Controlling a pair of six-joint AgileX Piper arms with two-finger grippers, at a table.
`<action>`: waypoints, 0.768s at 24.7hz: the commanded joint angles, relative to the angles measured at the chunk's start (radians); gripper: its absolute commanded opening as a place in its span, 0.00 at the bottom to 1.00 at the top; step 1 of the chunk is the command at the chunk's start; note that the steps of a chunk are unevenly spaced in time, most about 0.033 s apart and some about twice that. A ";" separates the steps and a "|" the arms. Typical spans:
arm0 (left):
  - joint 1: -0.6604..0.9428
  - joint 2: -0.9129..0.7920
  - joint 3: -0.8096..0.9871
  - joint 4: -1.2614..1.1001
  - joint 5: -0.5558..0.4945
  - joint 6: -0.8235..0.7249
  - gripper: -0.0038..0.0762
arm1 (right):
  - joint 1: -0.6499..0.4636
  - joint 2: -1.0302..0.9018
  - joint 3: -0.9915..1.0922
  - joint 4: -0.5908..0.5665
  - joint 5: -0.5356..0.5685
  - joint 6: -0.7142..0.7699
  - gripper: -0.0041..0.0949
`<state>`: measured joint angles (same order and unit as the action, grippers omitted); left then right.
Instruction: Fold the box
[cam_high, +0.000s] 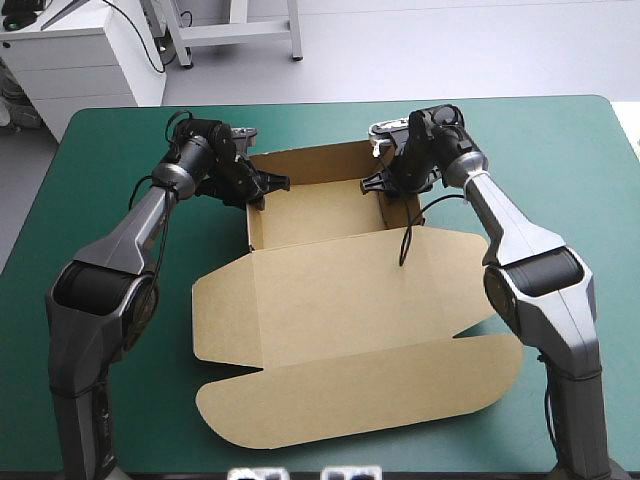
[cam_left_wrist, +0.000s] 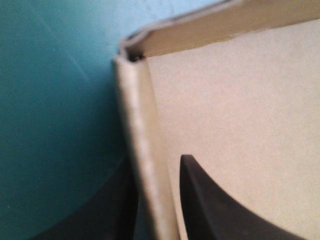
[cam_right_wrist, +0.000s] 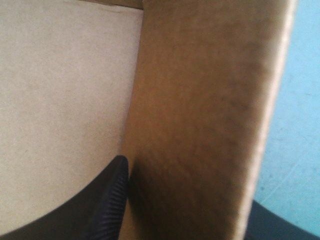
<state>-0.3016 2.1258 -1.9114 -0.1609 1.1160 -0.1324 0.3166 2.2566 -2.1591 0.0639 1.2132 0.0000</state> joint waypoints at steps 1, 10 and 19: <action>-0.031 -0.016 -0.001 -0.120 0.006 0.069 0.40 | -0.017 -0.024 -0.008 -0.015 0.037 -0.074 0.48; -0.031 -0.016 -0.001 -0.112 0.029 0.004 0.68 | -0.017 -0.030 -0.008 -0.001 0.037 -0.107 0.55; -0.030 -0.020 -0.013 0.088 0.151 -0.228 0.58 | -0.017 -0.036 -0.069 -0.029 0.037 -0.093 0.55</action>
<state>-0.3100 2.1319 -1.9125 -0.0777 1.1779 -0.3159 0.3144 2.2691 -2.2015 0.0884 1.2297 -0.0711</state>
